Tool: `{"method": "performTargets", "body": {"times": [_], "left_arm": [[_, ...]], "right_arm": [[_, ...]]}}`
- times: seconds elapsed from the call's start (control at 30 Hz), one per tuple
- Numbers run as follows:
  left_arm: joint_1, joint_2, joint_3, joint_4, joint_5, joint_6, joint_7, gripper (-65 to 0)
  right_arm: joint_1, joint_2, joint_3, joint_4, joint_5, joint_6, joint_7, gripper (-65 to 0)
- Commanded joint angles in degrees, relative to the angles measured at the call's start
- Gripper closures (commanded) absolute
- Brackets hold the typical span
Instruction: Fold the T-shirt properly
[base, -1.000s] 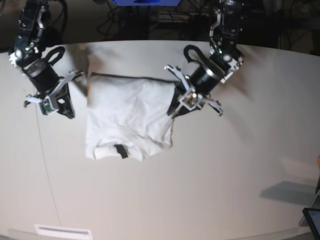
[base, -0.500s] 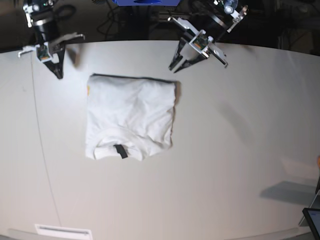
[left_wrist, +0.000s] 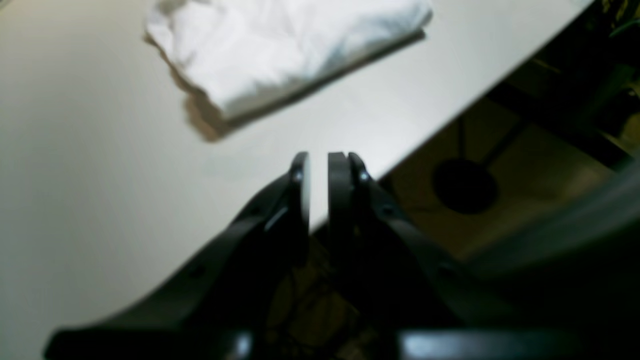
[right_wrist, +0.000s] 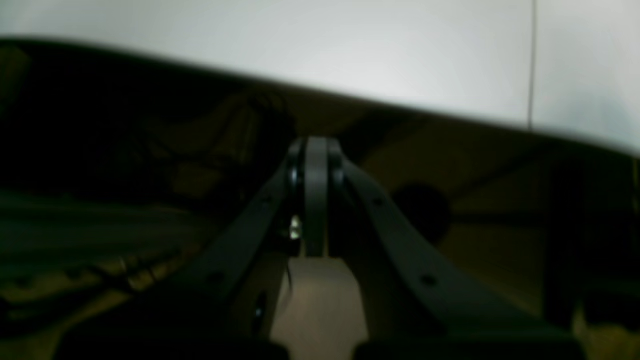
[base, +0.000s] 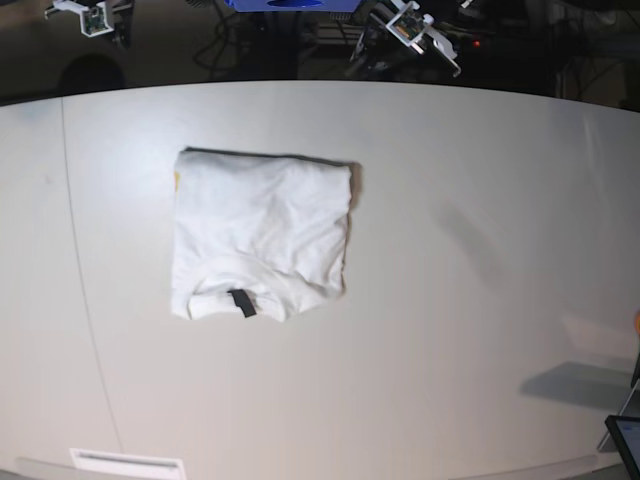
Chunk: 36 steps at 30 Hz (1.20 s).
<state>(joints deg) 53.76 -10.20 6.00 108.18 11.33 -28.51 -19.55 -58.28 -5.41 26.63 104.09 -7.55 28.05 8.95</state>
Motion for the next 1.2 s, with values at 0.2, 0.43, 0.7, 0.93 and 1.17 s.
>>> {"method": "performTargets", "body": {"times": [0.2, 0.43, 0.7, 0.93, 1.17], "left_arm": [[-1.14, -0.05, -0.07, -15.48, -0.56, -0.02, -1.77, -5.5], [-14.59, 2.06, -0.07, -49.68, -0.56, 3.77, -1.24, -5.5], [-34.81, 4.44, -0.24, -87.48, -1.09, 3.85, 1.22, -5.5], [-49.23, 6.99, -0.86, -103.92, -1.18, 3.85, 12.91, -5.5], [-50.9, 8.13, -0.94, -103.83, -8.39, 3.85, 16.43, -5.5]], "right_arm": [[5.14, 0.71, -0.04, -10.07, 0.65, -0.58, -10.49, 0.0], [17.18, 5.72, -1.01, -39.08, 0.65, -0.49, -11.02, 0.0], [39.25, 14.95, -24.65, -83.92, 0.39, -0.93, -9.17, 0.0], [54.81, 12.84, -30.81, -100.09, 0.3, -2.87, -5.21, -0.1], [56.57, 12.84, -33.8, -100.27, 0.3, -15.79, -4.86, -0.3]]}}
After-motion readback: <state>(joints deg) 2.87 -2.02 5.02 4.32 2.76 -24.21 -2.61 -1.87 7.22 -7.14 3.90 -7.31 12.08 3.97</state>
